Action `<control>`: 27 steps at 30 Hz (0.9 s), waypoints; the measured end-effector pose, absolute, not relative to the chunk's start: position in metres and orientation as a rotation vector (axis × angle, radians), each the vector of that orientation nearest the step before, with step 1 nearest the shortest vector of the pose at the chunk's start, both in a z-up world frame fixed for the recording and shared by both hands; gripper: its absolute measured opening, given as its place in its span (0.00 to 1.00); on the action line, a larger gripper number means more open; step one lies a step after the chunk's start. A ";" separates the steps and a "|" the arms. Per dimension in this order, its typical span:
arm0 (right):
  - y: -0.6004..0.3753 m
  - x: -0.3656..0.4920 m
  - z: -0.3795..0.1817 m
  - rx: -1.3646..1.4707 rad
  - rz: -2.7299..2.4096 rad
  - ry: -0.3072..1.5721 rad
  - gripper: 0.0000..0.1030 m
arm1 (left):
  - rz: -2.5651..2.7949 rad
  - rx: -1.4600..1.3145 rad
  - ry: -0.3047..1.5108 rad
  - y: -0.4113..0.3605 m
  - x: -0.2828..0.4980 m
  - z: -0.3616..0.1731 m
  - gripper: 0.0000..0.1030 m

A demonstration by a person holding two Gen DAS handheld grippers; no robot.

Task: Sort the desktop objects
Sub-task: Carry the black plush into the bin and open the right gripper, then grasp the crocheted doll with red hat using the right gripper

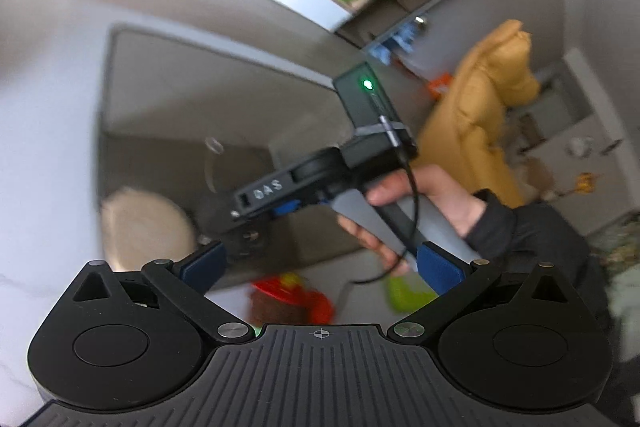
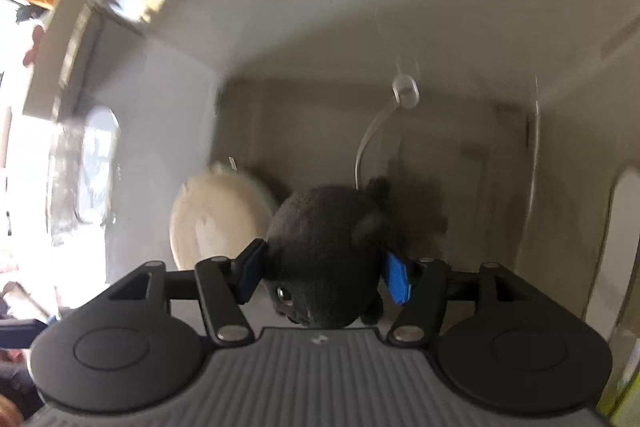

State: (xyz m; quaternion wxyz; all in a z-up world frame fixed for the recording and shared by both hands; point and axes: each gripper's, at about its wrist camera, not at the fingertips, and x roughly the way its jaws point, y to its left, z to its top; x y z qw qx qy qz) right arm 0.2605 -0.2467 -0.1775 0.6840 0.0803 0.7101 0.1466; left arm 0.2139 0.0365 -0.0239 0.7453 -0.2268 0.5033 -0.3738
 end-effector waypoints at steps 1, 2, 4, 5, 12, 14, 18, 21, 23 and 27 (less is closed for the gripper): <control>-0.250 0.257 -0.178 0.182 0.326 1.602 0.62 | -0.827 -0.507 1.117 0.034 0.216 -0.028 1.00; -0.252 0.254 -0.177 0.175 0.326 1.605 0.62 | -0.828 -0.508 1.128 0.031 0.217 -0.030 1.00; -0.258 0.249 -0.168 0.153 0.328 1.584 0.64 | -0.788 -0.461 1.125 0.024 0.216 -0.032 1.00; -0.261 0.247 -0.162 0.144 0.324 1.565 0.66 | -0.770 -0.437 1.123 0.021 0.214 -0.033 1.00; -0.310 0.180 -0.081 0.180 0.258 1.213 0.74 | -0.799 -0.339 1.126 -0.003 0.200 -0.032 1.00; -0.321 0.144 -0.060 0.158 0.253 1.090 0.84 | -0.800 -0.314 1.112 -0.007 0.194 -0.028 1.00; -0.329 0.074 -0.058 0.086 0.206 0.900 0.92 | -0.759 -0.265 1.045 -0.010 0.183 -0.015 1.00; -0.311 0.047 -0.098 0.003 0.206 0.873 0.92 | -0.712 -0.263 1.010 -0.007 0.178 -0.009 1.00; -0.289 0.043 -0.122 -0.060 0.230 0.888 0.88 | -0.707 -0.275 1.011 -0.005 0.176 -0.010 1.00; -0.254 0.057 -0.151 -0.045 0.260 0.957 0.85 | -0.690 -0.280 1.010 0.001 0.173 -0.012 1.00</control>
